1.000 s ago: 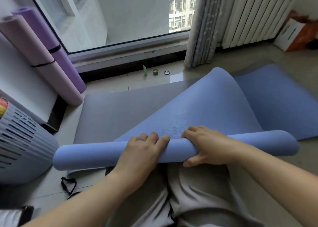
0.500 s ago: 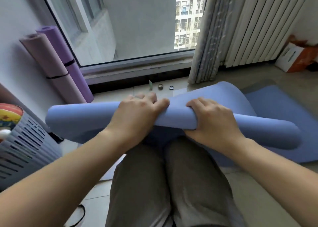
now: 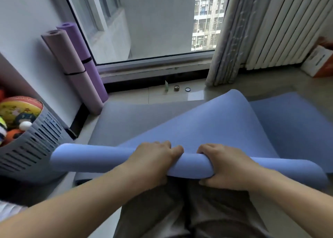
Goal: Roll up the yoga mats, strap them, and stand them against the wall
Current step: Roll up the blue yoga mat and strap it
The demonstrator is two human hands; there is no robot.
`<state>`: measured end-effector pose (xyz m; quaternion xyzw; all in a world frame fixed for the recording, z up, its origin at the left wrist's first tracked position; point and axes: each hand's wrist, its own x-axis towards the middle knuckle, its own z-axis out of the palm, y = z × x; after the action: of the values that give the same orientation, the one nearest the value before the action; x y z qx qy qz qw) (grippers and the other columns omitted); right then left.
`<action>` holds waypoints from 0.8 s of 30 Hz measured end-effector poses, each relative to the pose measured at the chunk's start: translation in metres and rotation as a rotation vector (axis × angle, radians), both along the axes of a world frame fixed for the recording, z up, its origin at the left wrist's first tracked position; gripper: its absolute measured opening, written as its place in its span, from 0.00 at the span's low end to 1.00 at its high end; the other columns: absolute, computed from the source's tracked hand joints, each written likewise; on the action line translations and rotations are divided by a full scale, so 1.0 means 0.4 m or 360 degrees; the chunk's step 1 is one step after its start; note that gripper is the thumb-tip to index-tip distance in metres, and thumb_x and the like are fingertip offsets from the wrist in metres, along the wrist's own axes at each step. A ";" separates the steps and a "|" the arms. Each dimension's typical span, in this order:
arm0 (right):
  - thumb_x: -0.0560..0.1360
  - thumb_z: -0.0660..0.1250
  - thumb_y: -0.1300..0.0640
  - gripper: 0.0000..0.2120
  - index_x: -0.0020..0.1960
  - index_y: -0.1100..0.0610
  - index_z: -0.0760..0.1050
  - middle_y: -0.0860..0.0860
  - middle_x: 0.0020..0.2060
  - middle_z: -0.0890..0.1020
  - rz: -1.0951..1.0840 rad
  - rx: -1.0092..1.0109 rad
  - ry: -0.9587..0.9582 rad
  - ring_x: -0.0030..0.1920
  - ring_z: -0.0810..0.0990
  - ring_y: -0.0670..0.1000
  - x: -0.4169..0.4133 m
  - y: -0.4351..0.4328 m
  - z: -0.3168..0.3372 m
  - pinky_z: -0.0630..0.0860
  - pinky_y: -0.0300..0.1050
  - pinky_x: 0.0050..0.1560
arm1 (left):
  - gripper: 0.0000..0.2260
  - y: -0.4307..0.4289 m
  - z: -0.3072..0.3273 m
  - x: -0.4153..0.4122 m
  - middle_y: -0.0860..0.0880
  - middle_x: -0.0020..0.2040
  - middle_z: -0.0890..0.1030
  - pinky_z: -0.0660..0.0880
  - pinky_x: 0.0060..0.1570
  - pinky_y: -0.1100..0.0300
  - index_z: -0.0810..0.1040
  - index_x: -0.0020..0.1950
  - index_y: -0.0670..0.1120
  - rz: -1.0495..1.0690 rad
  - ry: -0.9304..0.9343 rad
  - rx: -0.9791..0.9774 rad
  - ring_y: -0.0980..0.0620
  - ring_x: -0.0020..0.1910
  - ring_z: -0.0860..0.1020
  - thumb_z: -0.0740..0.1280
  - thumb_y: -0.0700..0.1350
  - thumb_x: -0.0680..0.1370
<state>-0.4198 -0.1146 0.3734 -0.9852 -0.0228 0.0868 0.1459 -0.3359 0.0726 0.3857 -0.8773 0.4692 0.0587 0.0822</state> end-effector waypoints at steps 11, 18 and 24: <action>0.56 0.75 0.42 0.28 0.52 0.51 0.74 0.50 0.42 0.77 0.0075 -0.0507 -0.0318 0.41 0.76 0.55 -0.055 0.039 -0.109 0.74 0.50 0.36 | 0.21 -0.015 -0.079 0.045 0.55 0.50 0.78 0.75 0.49 0.52 0.66 0.54 0.59 0.0030 0.0924 0.0219 0.50 0.48 0.76 0.73 0.49 0.68; 0.64 0.75 0.43 0.29 0.60 0.47 0.68 0.45 0.53 0.78 0.0086 0.0030 0.0520 0.52 0.76 0.50 0.059 -0.016 -0.042 0.73 0.46 0.50 | 0.37 0.014 -0.126 0.006 0.49 0.51 0.77 0.77 0.41 0.54 0.68 0.65 0.51 -0.0181 -0.0087 -0.0231 0.46 0.45 0.78 0.78 0.54 0.60; 0.62 0.73 0.38 0.34 0.64 0.48 0.67 0.47 0.55 0.72 0.0134 -0.0266 0.0167 0.57 0.72 0.52 0.042 -0.013 -0.068 0.71 0.50 0.56 | 0.30 -0.017 -0.121 0.021 0.48 0.57 0.72 0.70 0.49 0.53 0.60 0.70 0.53 -0.0040 0.0044 -0.0018 0.44 0.54 0.75 0.69 0.47 0.71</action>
<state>-0.4031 -0.1200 0.3463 -0.9862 -0.0493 0.1458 0.0603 -0.3274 0.0660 0.3373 -0.8709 0.4816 0.0673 0.0715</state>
